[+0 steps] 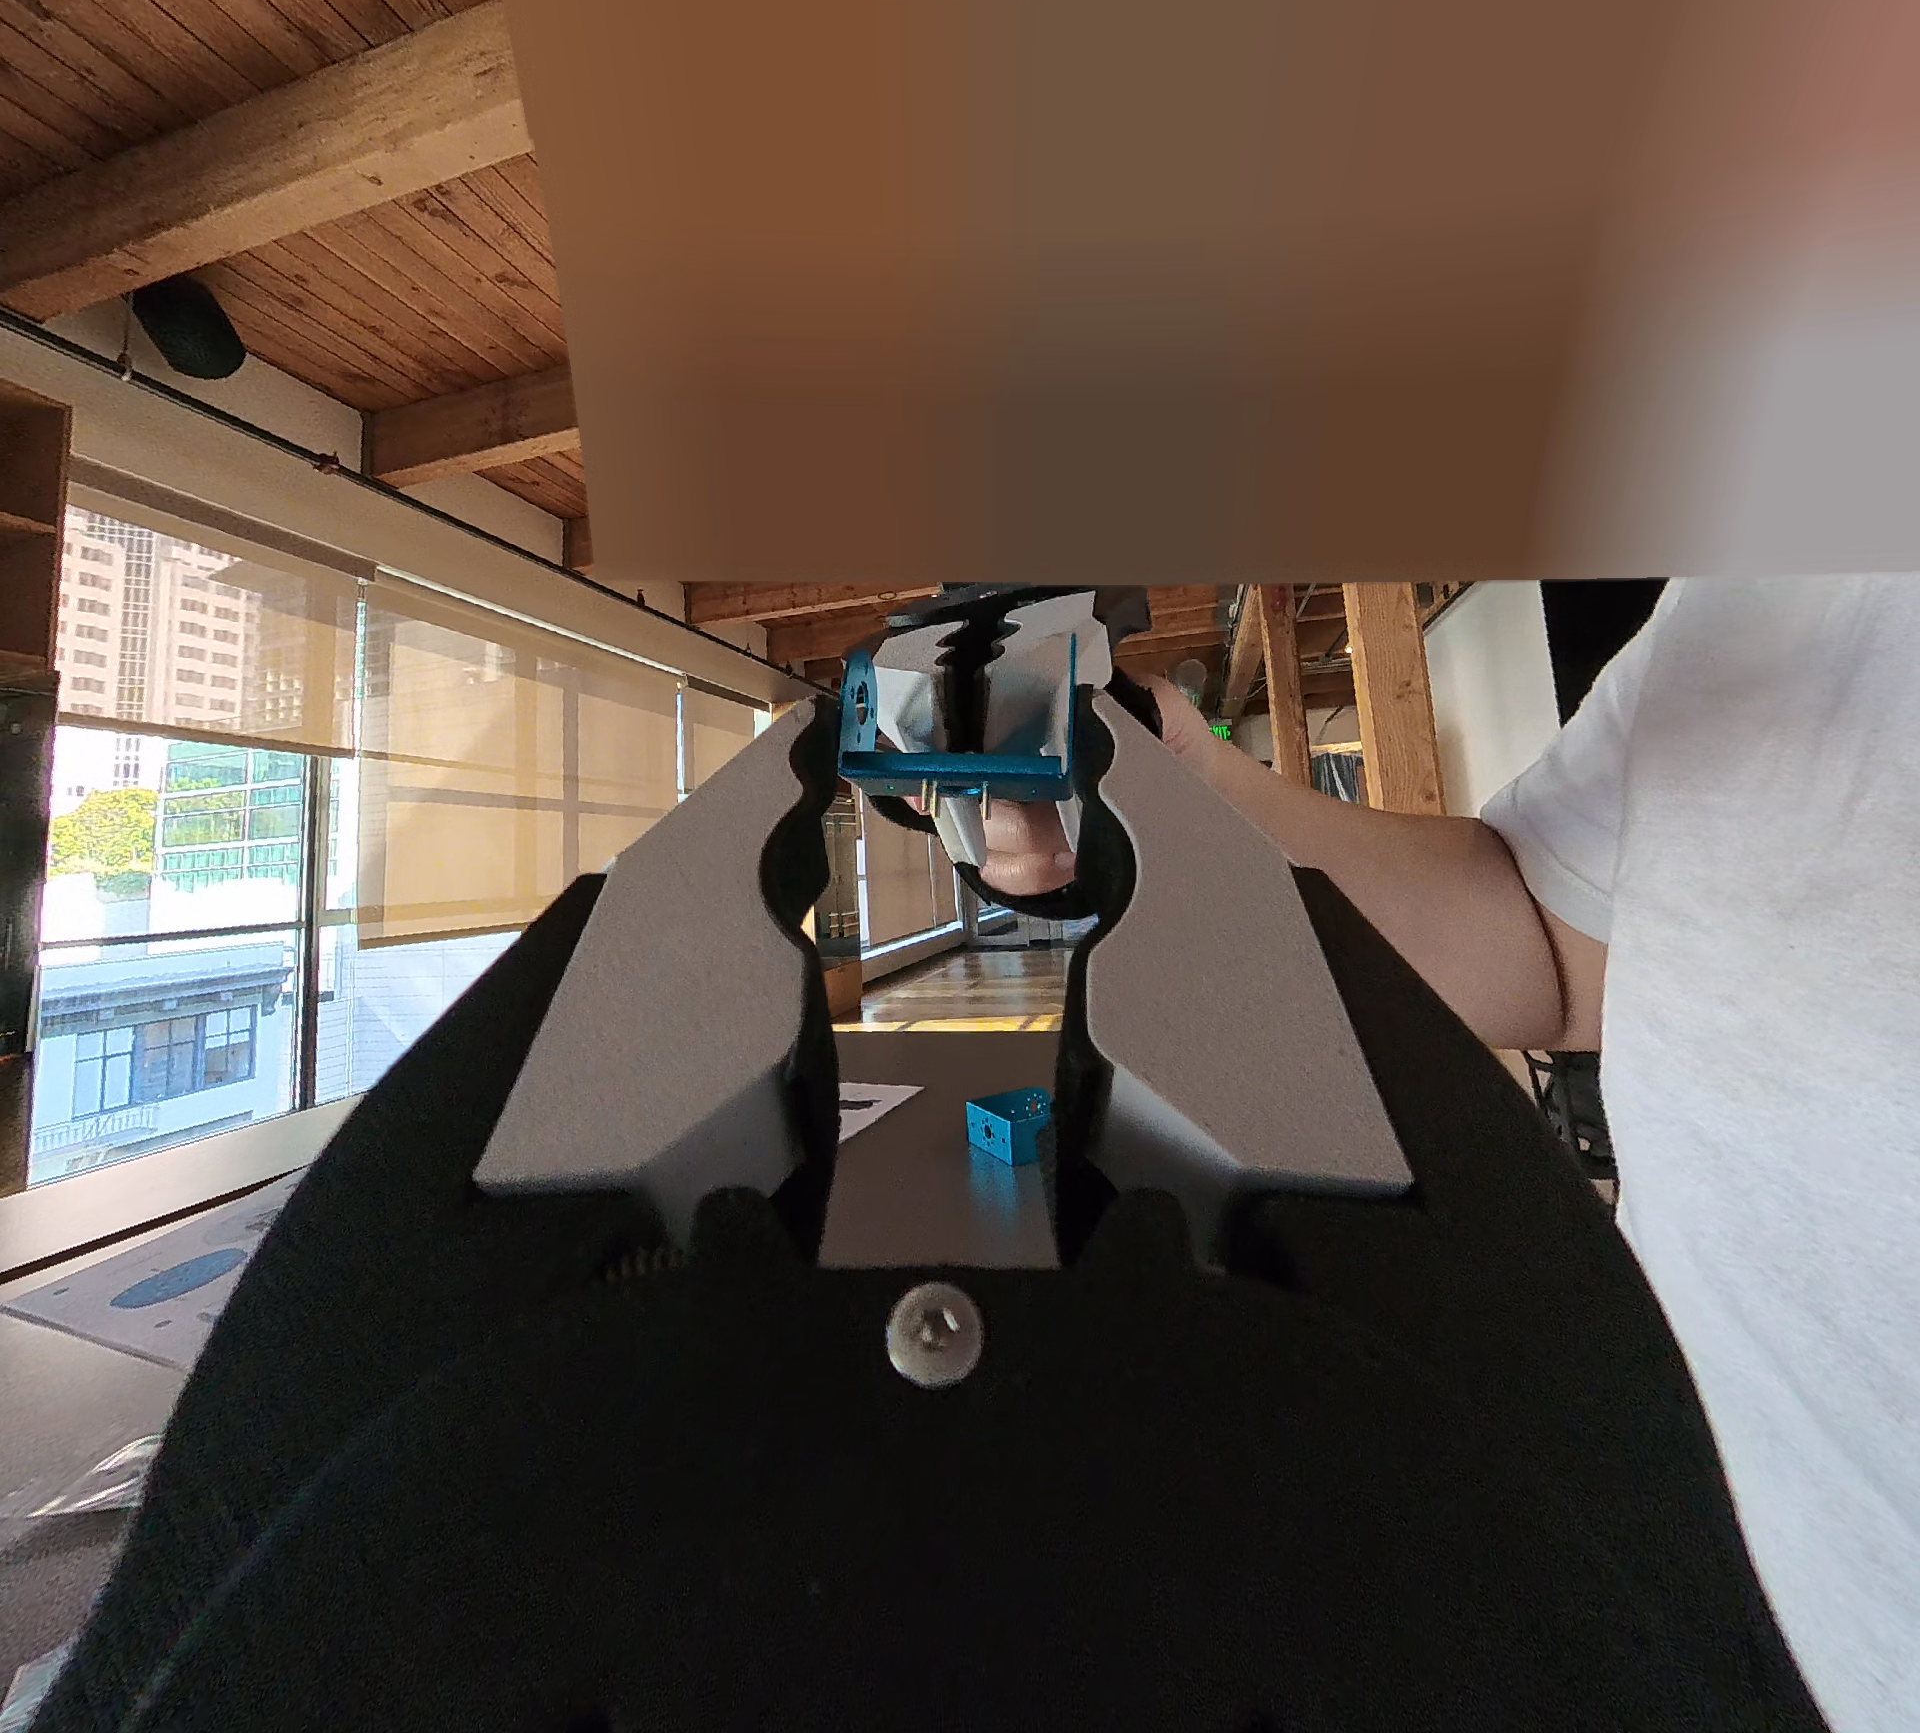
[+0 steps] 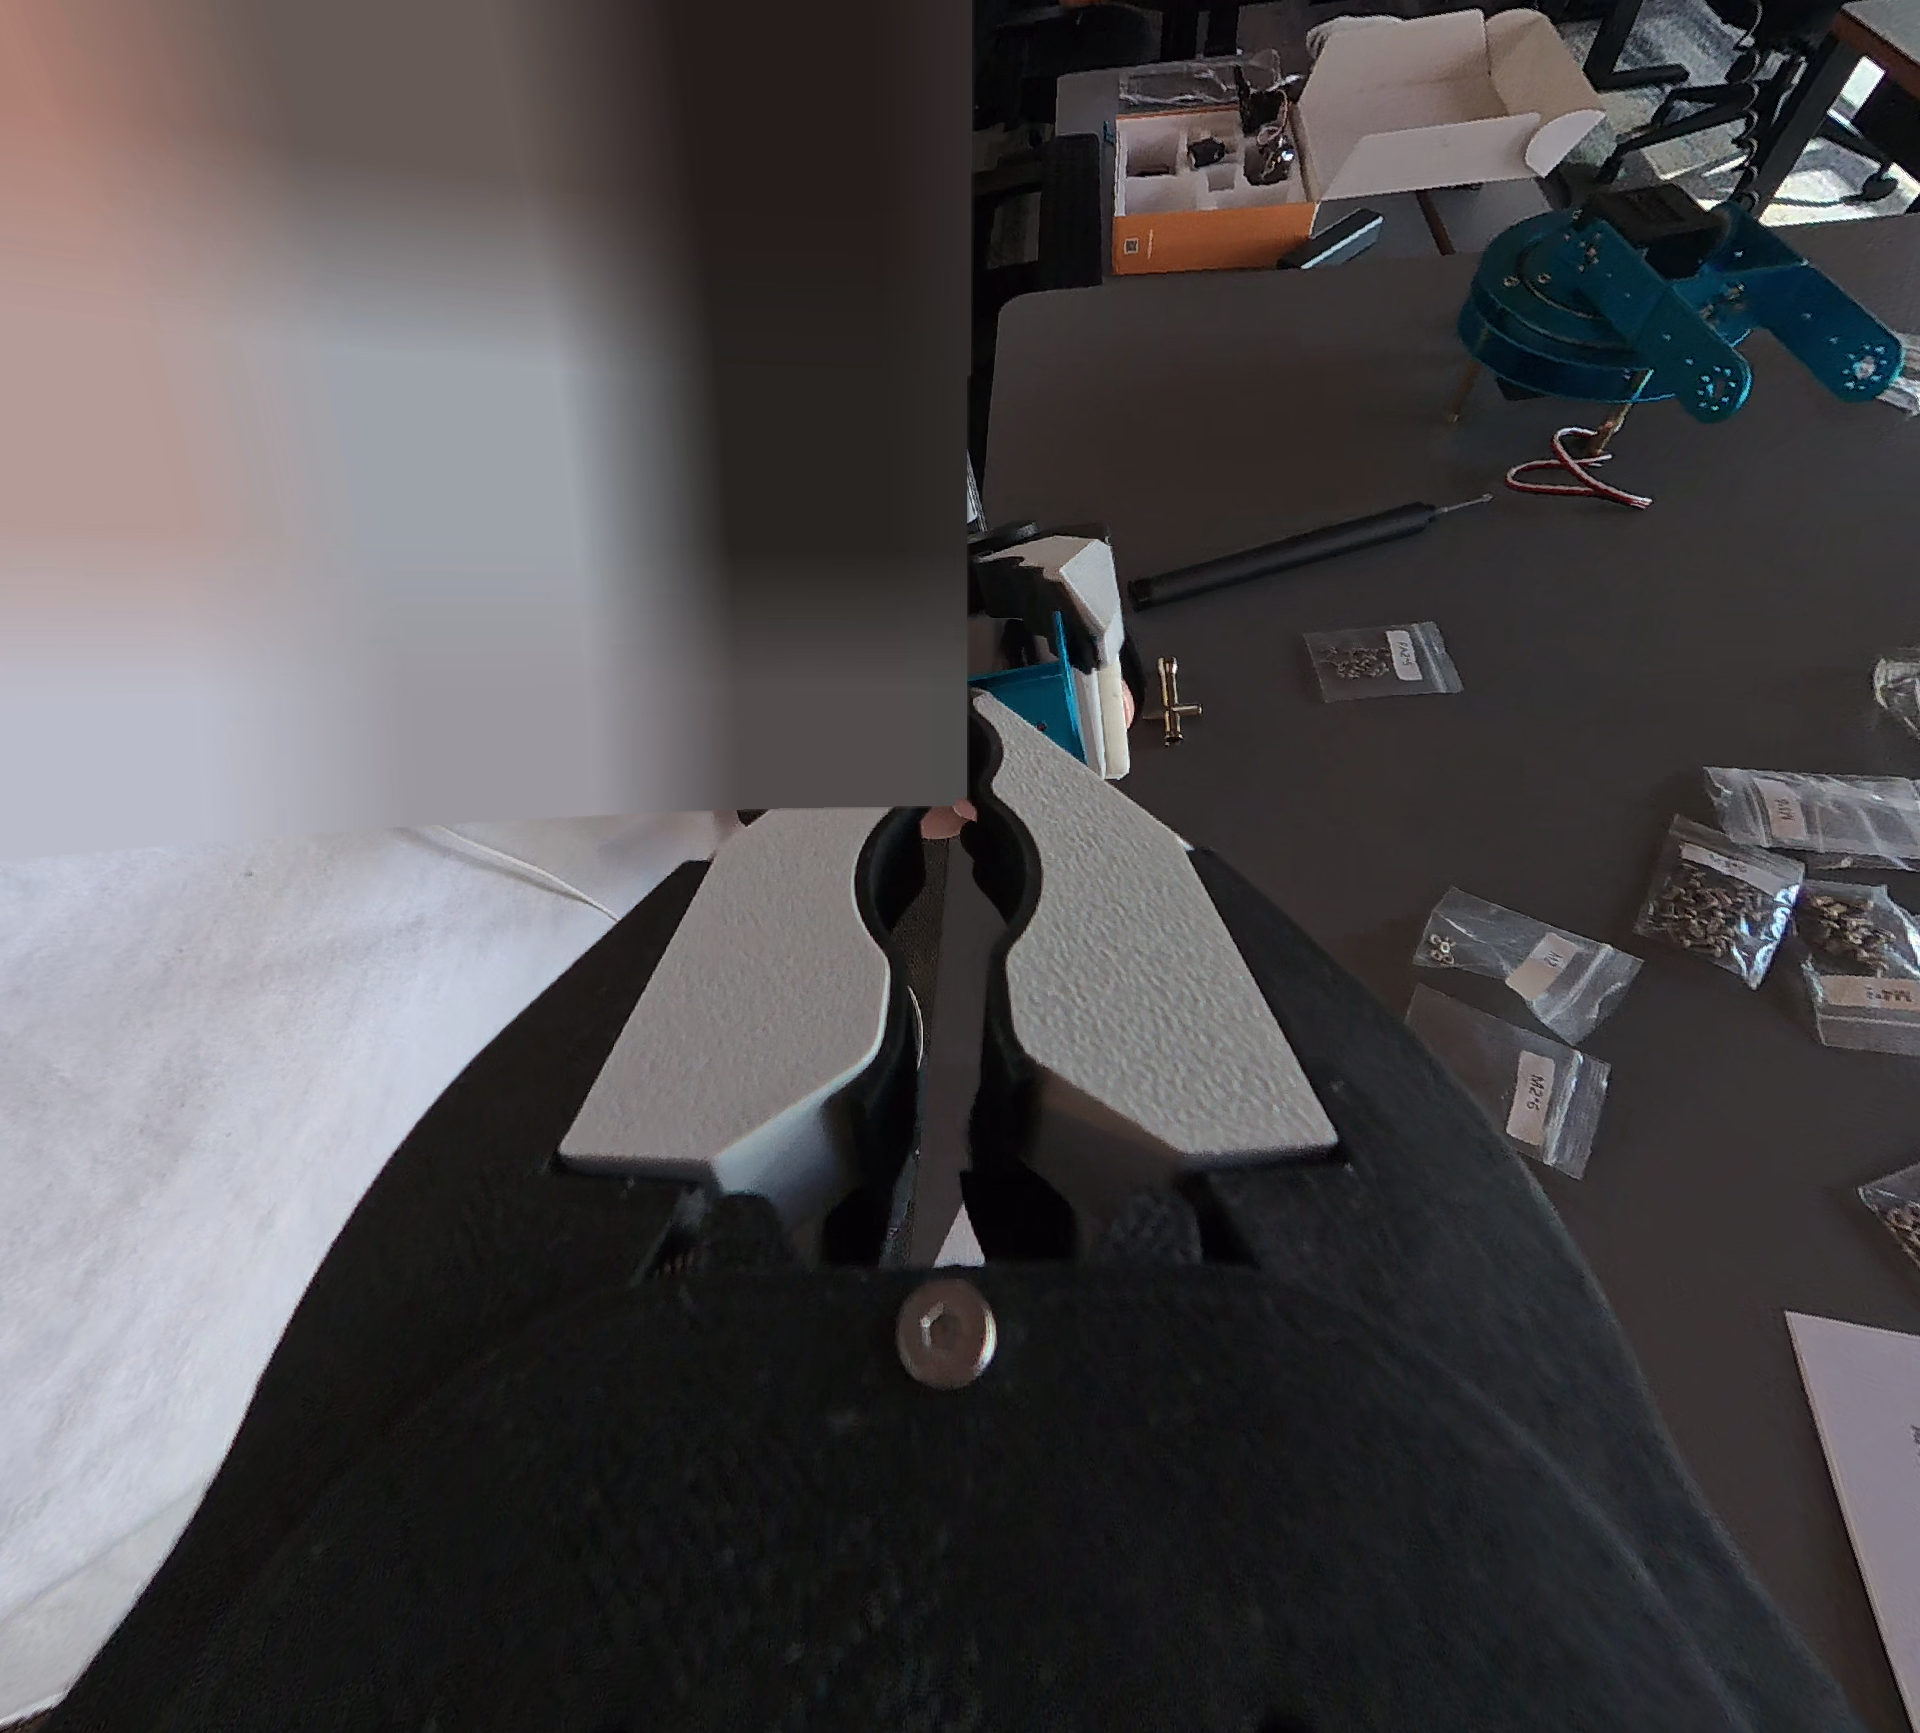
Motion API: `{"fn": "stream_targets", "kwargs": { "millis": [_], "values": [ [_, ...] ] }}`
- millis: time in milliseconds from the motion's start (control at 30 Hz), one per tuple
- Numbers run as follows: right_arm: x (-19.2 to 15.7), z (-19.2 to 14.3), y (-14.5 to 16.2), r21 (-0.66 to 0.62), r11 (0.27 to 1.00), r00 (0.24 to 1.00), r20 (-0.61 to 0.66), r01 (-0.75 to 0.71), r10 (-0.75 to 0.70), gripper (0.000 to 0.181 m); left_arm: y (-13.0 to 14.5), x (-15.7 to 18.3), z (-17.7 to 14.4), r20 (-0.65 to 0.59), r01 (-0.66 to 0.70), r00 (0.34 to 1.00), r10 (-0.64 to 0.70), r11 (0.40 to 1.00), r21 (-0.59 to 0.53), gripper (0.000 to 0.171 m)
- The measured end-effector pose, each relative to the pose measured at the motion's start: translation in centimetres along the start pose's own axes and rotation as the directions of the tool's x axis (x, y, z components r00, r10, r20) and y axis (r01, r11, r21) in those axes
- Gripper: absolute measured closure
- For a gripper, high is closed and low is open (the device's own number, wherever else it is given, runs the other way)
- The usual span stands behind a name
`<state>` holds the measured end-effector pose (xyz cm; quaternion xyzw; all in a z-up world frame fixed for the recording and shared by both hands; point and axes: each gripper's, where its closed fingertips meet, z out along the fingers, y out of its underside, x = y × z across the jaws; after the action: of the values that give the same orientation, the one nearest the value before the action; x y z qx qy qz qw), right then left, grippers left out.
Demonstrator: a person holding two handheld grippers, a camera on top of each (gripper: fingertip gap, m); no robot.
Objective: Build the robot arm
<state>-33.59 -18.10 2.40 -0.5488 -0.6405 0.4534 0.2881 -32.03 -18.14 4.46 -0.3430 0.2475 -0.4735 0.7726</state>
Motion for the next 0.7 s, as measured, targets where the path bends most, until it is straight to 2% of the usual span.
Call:
{"fn": "stream_targets", "kwargs": {
  "millis": [533,700],
  "values": [
    [-0.23,-0.80,0.77,-0.165,0.985,0.997,-0.045,0.057,-0.065,0.181,0.49,0.38,0.30,-0.009,-0.018,1.000,0.018,0.999,-0.027,0.128],
    [-0.30,-0.97,1.03,-0.177,0.984,0.998,-0.052,0.035,-0.045,0.180,0.71,0.61,0.39,-0.012,-0.031,0.999,0.030,0.999,-0.039,0.128]
  ]
}}
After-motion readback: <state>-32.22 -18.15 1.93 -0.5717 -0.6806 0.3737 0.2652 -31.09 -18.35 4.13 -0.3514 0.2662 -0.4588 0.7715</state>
